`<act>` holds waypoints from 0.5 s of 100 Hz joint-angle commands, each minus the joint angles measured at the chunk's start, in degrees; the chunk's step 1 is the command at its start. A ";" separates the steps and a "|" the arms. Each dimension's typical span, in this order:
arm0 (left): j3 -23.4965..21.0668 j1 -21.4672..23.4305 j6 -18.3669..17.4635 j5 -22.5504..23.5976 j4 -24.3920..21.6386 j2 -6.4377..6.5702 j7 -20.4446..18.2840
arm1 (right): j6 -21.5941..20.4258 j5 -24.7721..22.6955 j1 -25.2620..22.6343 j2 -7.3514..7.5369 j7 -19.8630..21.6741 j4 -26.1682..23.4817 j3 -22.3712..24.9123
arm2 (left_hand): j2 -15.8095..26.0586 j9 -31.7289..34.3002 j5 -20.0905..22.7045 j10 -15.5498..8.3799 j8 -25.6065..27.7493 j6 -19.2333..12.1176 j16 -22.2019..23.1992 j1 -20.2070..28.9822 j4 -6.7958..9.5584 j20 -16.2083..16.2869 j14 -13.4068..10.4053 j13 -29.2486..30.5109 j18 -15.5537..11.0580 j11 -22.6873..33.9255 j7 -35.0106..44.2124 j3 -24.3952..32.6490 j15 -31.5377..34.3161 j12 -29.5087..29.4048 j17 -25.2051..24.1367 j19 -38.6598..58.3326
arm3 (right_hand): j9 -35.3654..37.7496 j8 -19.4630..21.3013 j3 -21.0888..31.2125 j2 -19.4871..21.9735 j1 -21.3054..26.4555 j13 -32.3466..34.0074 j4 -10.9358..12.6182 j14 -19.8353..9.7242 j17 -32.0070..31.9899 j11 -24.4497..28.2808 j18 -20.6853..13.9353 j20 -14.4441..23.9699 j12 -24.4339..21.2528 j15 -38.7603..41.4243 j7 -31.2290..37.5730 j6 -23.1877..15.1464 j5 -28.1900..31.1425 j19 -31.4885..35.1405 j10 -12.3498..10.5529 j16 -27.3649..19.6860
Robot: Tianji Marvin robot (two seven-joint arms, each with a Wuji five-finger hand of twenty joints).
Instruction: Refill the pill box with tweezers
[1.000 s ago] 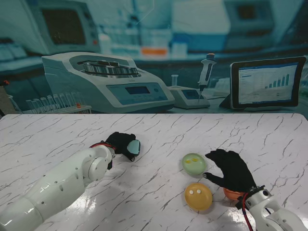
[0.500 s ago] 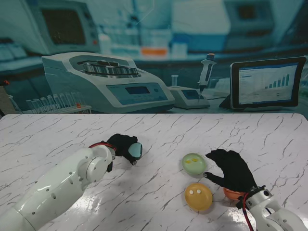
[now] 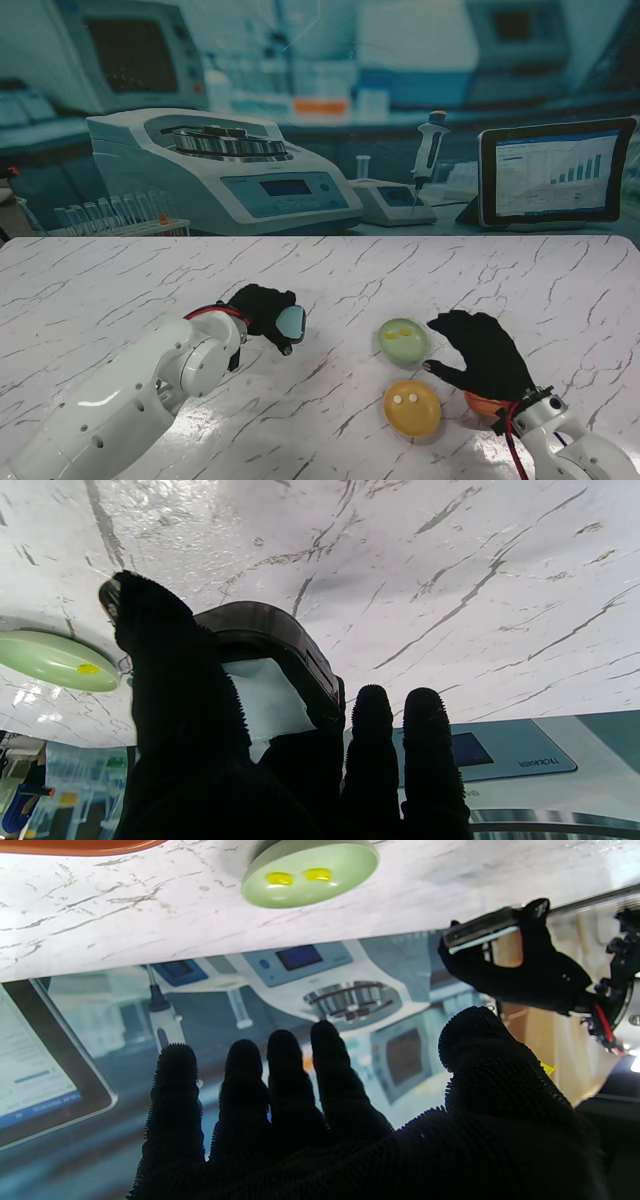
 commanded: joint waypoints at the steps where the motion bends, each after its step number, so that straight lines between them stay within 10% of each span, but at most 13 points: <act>1: 0.87 0.78 -0.43 0.03 -0.96 -0.46 -0.31 | -0.50 -0.40 -0.86 -0.23 -0.37 -0.64 0.02 | 6.32 4.67 8.26 -4.78 6.58 -7.54 0.57 11.06 2.43 1.24 0.59 1.36 1.85 3.98 23.19 14.07 1.23 1.25 -0.50 2.38 | 1.67 0.86 -0.77 -0.03 1.10 0.23 0.60 0.61 0.06 0.33 4.47 0.64 0.72 0.44 -0.37 -0.62 0.38 0.70 0.38 0.43; 50: 6.72 3.13 5.18 -3.61 -2.21 -1.31 4.07 | -1.20 -1.69 -4.29 -0.39 -1.00 -4.01 2.98 | 6.42 4.55 8.24 -3.55 8.32 -6.35 0.85 11.06 1.80 2.21 1.76 0.90 3.09 4.37 22.34 14.47 2.34 1.49 -1.32 3.97 | 1.74 0.92 -0.80 -0.01 1.13 0.28 0.60 0.63 0.12 0.33 4.49 0.58 0.71 0.39 -0.35 -0.70 0.53 0.71 0.35 0.40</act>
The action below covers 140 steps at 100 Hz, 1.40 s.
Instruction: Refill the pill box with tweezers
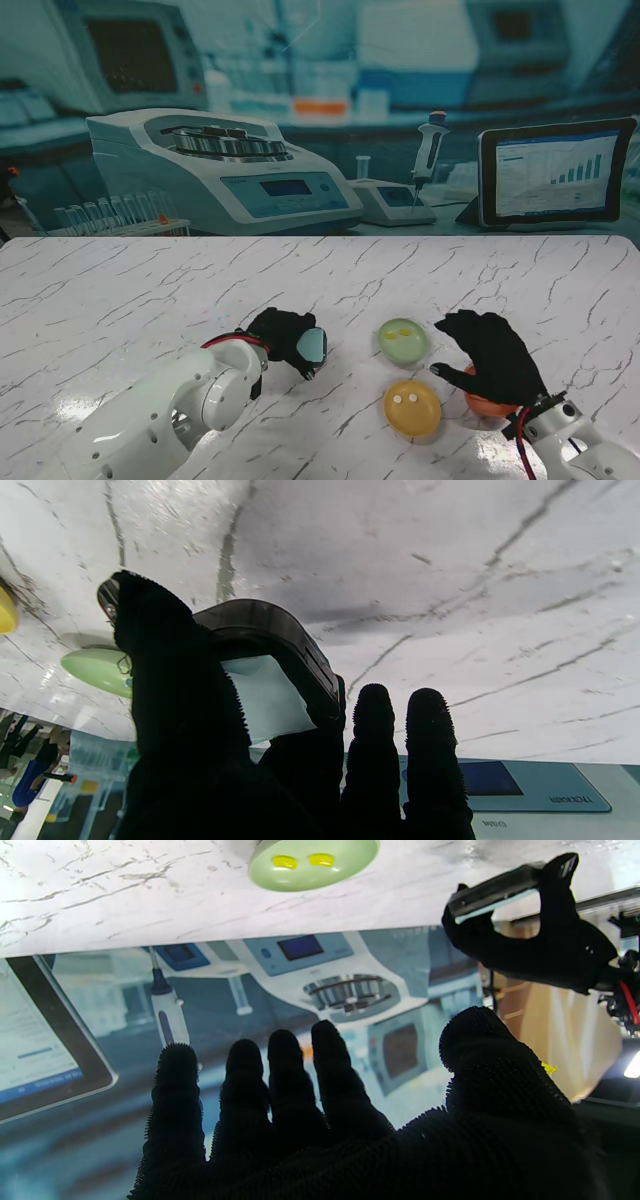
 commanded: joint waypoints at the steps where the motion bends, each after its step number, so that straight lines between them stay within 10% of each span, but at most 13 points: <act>1: 1.07 0.51 -0.94 -0.18 0.48 -0.95 -0.25 | -0.45 -0.12 -0.84 -0.36 -0.35 -0.53 -0.10 | 6.55 4.04 8.16 -3.53 6.48 -6.35 0.71 11.06 2.48 1.50 1.24 0.84 1.67 4.16 22.12 14.44 1.21 1.19 -0.69 2.48 | 1.74 0.92 -0.79 -0.01 1.14 0.31 0.60 0.62 0.11 0.33 4.48 0.58 0.71 0.40 -0.35 -0.72 0.53 0.70 0.37 0.41; 54: 5.87 -0.27 4.84 -0.33 1.87 -1.16 0.67 | -0.70 0.13 -1.20 -0.46 -1.13 0.12 -0.18 | 7.14 2.20 6.30 -1.83 8.39 -4.73 0.79 11.06 3.47 2.23 2.85 -1.28 3.07 4.16 21.94 13.75 1.81 1.12 -3.23 3.25 | 1.69 0.97 -0.80 -0.05 1.17 0.22 0.60 0.61 0.10 0.30 4.43 0.53 0.69 0.38 -0.34 -0.99 0.55 0.72 0.36 0.39; 71: 7.19 -0.92 7.15 -1.98 2.13 -1.22 0.20 | -0.80 0.47 -1.02 -0.46 -0.81 0.23 -0.41 | 13.05 -2.77 4.70 1.06 6.81 -4.31 1.40 8.07 5.72 1.52 4.86 -5.52 4.09 0.73 12.20 8.53 -0.54 0.35 -7.15 1.34 | 1.69 1.07 -0.87 1.01 0.96 0.17 0.59 0.68 0.02 0.29 4.48 0.54 0.70 0.37 -0.17 -1.22 0.84 0.73 0.49 0.40; 82: 8.27 -1.83 7.75 -2.15 2.42 -1.04 -0.80 | -0.86 0.68 -0.94 -0.50 -0.89 0.35 -0.51 | 14.42 -7.22 4.47 3.19 -1.47 -2.96 1.13 0.30 9.93 0.22 6.16 -9.31 4.69 -3.81 0.12 13.04 -3.17 -1.86 -10.73 -1.07 | 1.69 1.11 -1.08 1.37 0.98 0.15 0.56 0.64 -0.03 0.25 4.53 0.56 0.68 0.32 -0.15 -1.27 0.87 0.75 0.53 0.40; 106: 11.25 -4.46 8.06 -3.27 2.40 -0.18 -4.92 | -0.69 0.78 -0.82 -0.51 -0.89 0.47 -0.57 | 13.30 -14.45 2.85 5.46 -17.93 0.22 -0.35 -5.27 10.78 -3.26 6.73 -15.20 5.77 -11.05 -19.97 14.02 -8.28 -5.40 -16.41 -6.56 | 1.47 1.12 -1.33 1.22 1.33 0.03 0.60 0.65 -0.09 0.11 4.56 0.57 0.64 0.19 -0.24 -1.48 0.69 0.72 0.44 0.37; 140: 16.41 -9.13 10.64 -4.77 0.96 1.24 -10.84 | -0.65 0.80 -0.73 -0.51 -0.93 0.58 -0.68 | 11.40 -19.18 -2.13 10.36 -23.41 6.57 -1.48 -6.02 10.79 -5.40 9.28 -19.06 7.88 -15.70 -25.78 13.69 -11.49 -8.73 -17.18 -10.16 | 0.74 1.07 -1.40 0.99 1.66 -0.59 0.69 0.76 -0.38 -0.20 4.68 0.56 0.48 -0.08 -0.49 -1.95 0.29 0.55 0.52 0.25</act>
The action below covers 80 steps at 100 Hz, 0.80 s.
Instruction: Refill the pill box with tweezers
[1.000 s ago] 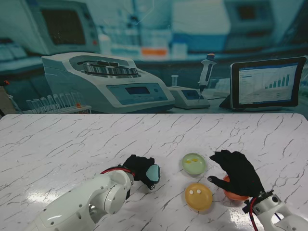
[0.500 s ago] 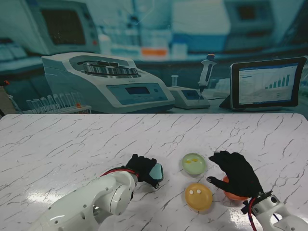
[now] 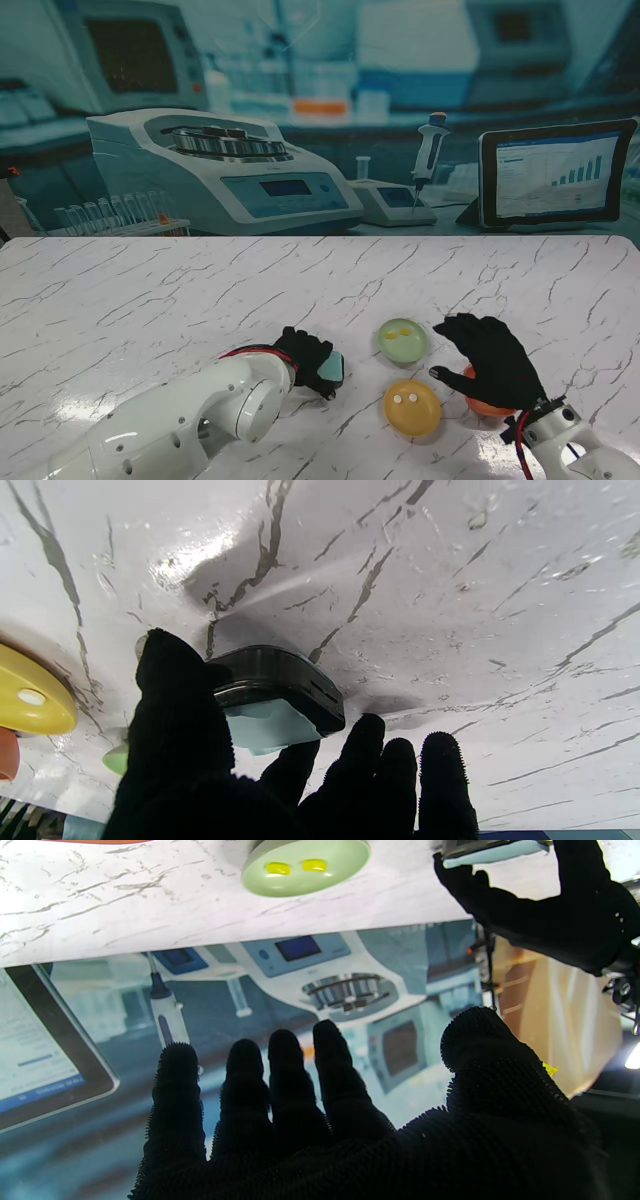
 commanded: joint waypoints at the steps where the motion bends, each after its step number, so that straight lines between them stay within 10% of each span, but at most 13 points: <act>1: 0.50 0.35 -0.92 -1.07 2.12 0.37 -1.37 | -0.14 0.07 -0.39 -0.38 -0.08 -0.04 -0.28 | 1.82 -4.13 -1.70 -8.52 -0.76 1.70 -0.64 0.84 1.81 -1.19 -0.69 -2.19 2.26 -14.56 -0.36 1.82 -1.31 -8.93 -0.95 -2.30 | 0.71 1.05 -0.80 0.86 1.72 -0.62 0.70 0.70 -0.40 -0.21 4.69 0.56 0.47 -0.09 -0.48 -1.40 0.32 -0.05 0.61 0.24; 28: -1.12 1.40 -2.79 0.67 1.59 0.41 -1.47 | 0.02 0.11 -0.71 -0.32 0.84 -0.48 0.15 | 0.73 -8.82 -7.85 -6.13 -7.77 3.68 -2.09 -9.41 3.24 -3.72 0.55 -5.36 3.82 -16.87 -5.94 3.01 -3.93 -12.34 -0.89 -7.25 | -1.99 0.90 -0.60 0.38 2.17 -2.68 0.86 1.36 -1.31 -1.29 4.73 0.49 -0.08 -0.98 -0.98 -2.07 -0.52 -0.49 0.87 -0.17; 80: -15.54 15.48 -8.68 13.97 -2.63 0.09 2.15 | 0.54 0.17 -1.03 -0.24 1.86 -0.98 0.08 | 1.00 -10.81 -9.62 -9.16 -7.83 0.83 -3.11 -11.55 3.37 -4.69 -1.88 -6.42 5.48 -17.25 -4.78 3.12 -6.81 -12.13 -0.65 -9.31 | -2.20 0.91 -0.49 0.11 2.14 -2.73 0.85 1.13 -1.26 -1.15 4.62 0.63 -0.32 -0.73 -1.16 -1.73 -0.62 -0.53 1.12 -0.13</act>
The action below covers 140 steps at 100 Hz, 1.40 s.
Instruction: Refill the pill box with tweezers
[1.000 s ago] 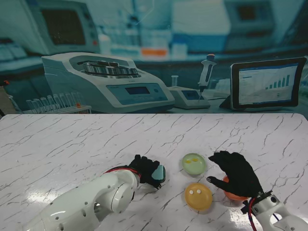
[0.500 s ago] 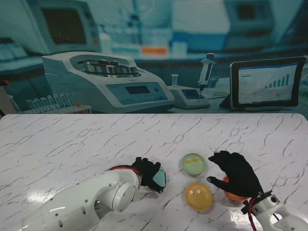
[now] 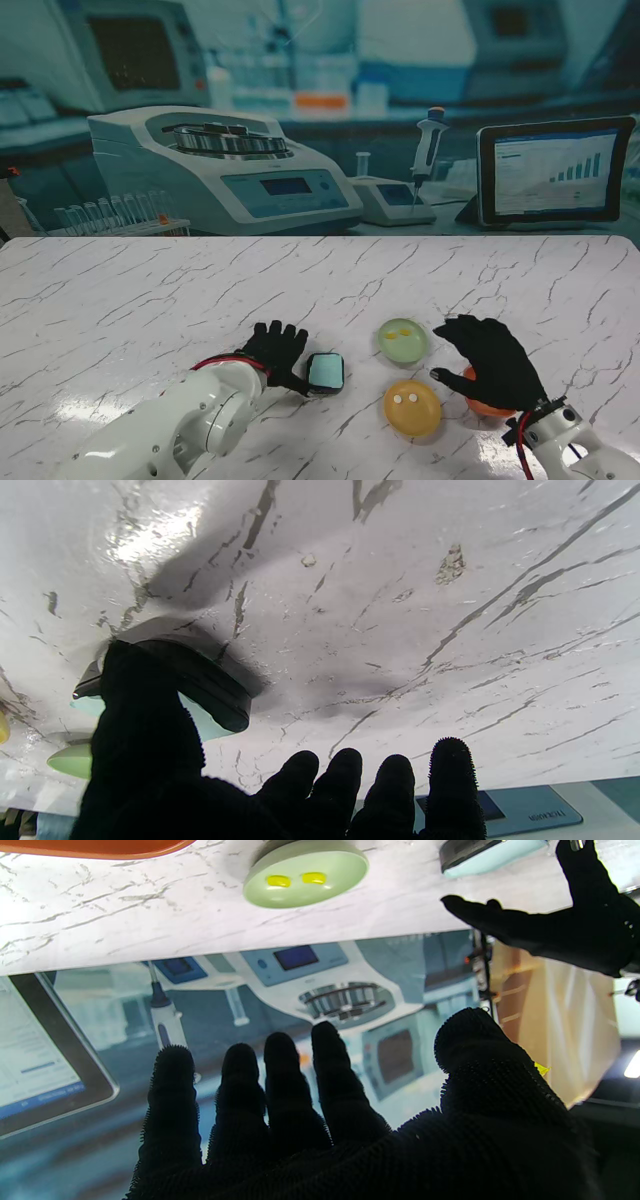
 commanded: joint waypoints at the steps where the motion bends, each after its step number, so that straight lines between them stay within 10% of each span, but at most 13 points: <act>1: 0.03 1.89 -1.43 -0.10 0.47 -0.10 1.93 | 0.21 0.05 -0.53 -0.27 0.23 -0.37 -0.41 | 0.91 -2.13 -1.97 -0.44 -0.02 -0.52 -0.74 -2.13 1.98 -0.66 -0.78 -1.51 2.75 -1.15 0.14 1.31 -1.27 -0.38 -0.63 -1.50 | -1.91 0.92 -0.43 0.11 1.43 -1.83 0.84 0.68 -0.96 -0.93 4.59 0.63 -0.32 -0.67 -1.08 -1.05 -0.62 -0.53 0.76 -0.14; 26: -2.60 4.83 -4.68 1.69 1.79 -0.44 6.73 | 0.93 -0.19 -0.74 -0.17 0.77 -1.01 -1.07 | 0.19 -2.07 -2.86 -0.95 1.06 -3.96 0.92 -2.64 1.88 1.85 -1.86 -1.19 3.08 -0.61 0.63 1.52 -0.45 0.94 -0.96 3.50 | -1.80 0.93 -0.41 0.03 1.39 -1.71 0.82 0.76 -0.87 -0.84 4.63 0.71 -0.33 -0.54 -1.17 -1.13 -0.78 -0.50 0.75 -0.08; 67: -2.76 5.79 -6.50 0.67 3.95 -0.75 11.17 | 2.00 -0.69 -0.95 -0.07 1.33 -1.97 -1.58 | -0.50 -1.35 -1.05 -2.89 7.22 -9.48 9.78 0.28 2.01 15.91 -3.89 0.55 0.87 0.77 4.03 1.62 5.36 4.76 -1.46 17.34 | -1.40 1.05 -0.32 -0.11 1.37 -1.40 0.81 0.72 -0.67 -0.54 4.69 0.89 -0.17 -0.26 -1.06 -1.06 -0.65 -0.35 0.70 0.11; 109: -1.33 5.00 -7.12 -1.76 5.25 -1.13 13.55 | 2.18 -0.93 -0.87 -0.02 1.25 -2.12 -2.09 | -0.80 0.33 1.09 -4.49 16.15 -12.74 15.62 6.24 2.28 20.53 -4.53 1.77 0.31 3.27 8.49 2.08 10.20 8.46 -1.43 20.58 | -0.23 1.58 -0.25 -0.19 1.75 -0.48 0.81 0.97 0.49 0.08 4.87 1.48 0.30 0.46 -0.14 -0.87 0.63 0.57 0.98 0.61; 140: -1.13 5.34 -6.71 -3.26 5.66 -1.30 14.22 | 2.84 -1.26 -0.98 -0.08 0.72 -2.99 -2.35 | 0.61 2.15 4.49 -5.90 20.80 -15.02 16.53 13.14 1.70 21.40 -5.81 3.73 0.00 5.04 10.94 1.66 11.70 9.52 -1.45 22.27 | 4.45 2.74 -0.56 -0.12 2.32 2.94 0.84 3.07 5.04 5.86 -0.57 11.77 6.12 14.31 1.37 0.26 2.50 18.34 2.19 11.36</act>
